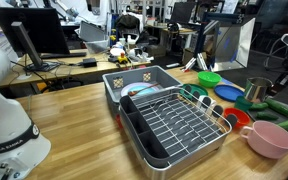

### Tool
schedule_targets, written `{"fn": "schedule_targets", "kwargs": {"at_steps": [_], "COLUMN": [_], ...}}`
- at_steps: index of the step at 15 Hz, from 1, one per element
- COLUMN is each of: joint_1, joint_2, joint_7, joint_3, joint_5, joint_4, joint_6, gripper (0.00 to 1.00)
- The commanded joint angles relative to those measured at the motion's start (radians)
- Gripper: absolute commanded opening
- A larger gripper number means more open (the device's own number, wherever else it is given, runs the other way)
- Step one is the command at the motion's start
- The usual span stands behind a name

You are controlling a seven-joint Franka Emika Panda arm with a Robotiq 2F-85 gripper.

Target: Pour the contents of the jug into the pink mug

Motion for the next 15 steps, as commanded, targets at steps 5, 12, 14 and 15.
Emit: {"fn": "schedule_targets", "kwargs": {"at_steps": [5,12,14,15], "joint_1": [0.063,0.061,0.026,0.028], "joint_2": [-0.077,-0.080,-0.094,-0.104], "joint_7": [-0.063,-0.067,-0.035,-0.044], "joint_3": [-0.033,-0.035,-0.016,-0.022], "joint_5": [0.111,0.103,0.036,0.026], "joint_4": [-0.064,-0.069,-0.071,-0.074], "joint_6": [0.013,-0.003,-0.041,-0.059], "gripper": [0.16,0.04,0.04,0.04]}}
